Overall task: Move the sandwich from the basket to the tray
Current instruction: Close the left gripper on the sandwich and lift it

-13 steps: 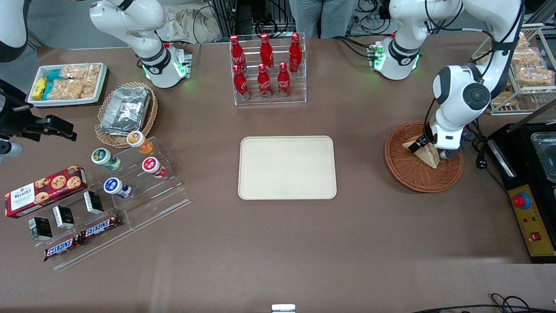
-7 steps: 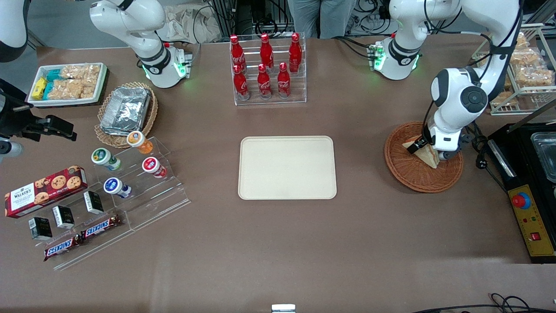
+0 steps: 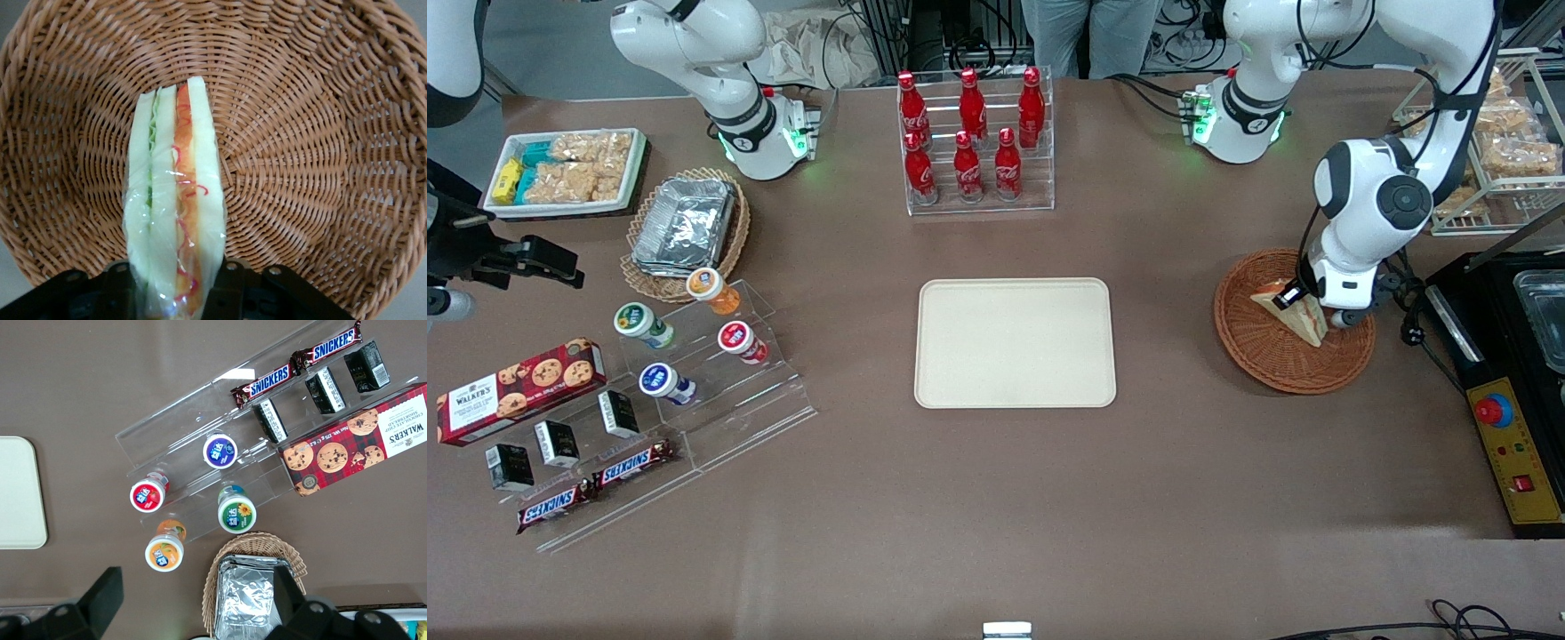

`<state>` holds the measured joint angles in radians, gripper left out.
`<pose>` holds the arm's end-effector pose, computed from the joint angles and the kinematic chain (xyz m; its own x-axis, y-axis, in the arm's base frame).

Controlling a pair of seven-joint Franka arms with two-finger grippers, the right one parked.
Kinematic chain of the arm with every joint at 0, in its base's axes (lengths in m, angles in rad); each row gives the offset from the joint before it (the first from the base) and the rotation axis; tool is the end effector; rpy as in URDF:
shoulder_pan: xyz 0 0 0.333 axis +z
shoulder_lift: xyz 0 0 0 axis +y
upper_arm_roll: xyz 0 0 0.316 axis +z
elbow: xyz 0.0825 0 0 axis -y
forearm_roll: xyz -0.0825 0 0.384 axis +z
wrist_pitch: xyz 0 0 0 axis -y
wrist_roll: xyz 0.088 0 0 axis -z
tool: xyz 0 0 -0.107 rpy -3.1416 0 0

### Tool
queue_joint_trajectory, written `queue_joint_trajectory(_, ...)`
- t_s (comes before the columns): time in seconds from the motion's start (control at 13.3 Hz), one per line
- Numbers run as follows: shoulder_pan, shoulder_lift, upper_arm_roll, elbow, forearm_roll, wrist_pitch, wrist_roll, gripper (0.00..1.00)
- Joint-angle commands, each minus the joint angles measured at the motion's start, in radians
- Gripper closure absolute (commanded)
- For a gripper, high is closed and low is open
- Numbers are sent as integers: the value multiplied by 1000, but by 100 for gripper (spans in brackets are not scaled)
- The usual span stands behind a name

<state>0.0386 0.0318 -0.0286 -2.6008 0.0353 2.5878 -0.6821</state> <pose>0.4348 0.0036 0.2403 0.7884 0.6146 -0.0247 0.6135 -0.7886 -0.0410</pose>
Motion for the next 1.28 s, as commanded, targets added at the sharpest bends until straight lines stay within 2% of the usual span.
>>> queue_joint_trajectory(0.0, 7, -56, -5, -1, 6, -26, -2, 100)
queue_joint_trajectory(0.38, -6, -171, -16, 86, 8, -230, 4, 100)
queue_joint_trajectory(0.6, -8, -178, -30, 193, 9, -363, 15, 100)
queue_joint_trajectory(0.98, -11, -133, -83, 496, -14, -690, 62, 100)
queue_joint_trajectory(1.2, -11, -121, -148, 564, -21, -738, 78, 100)
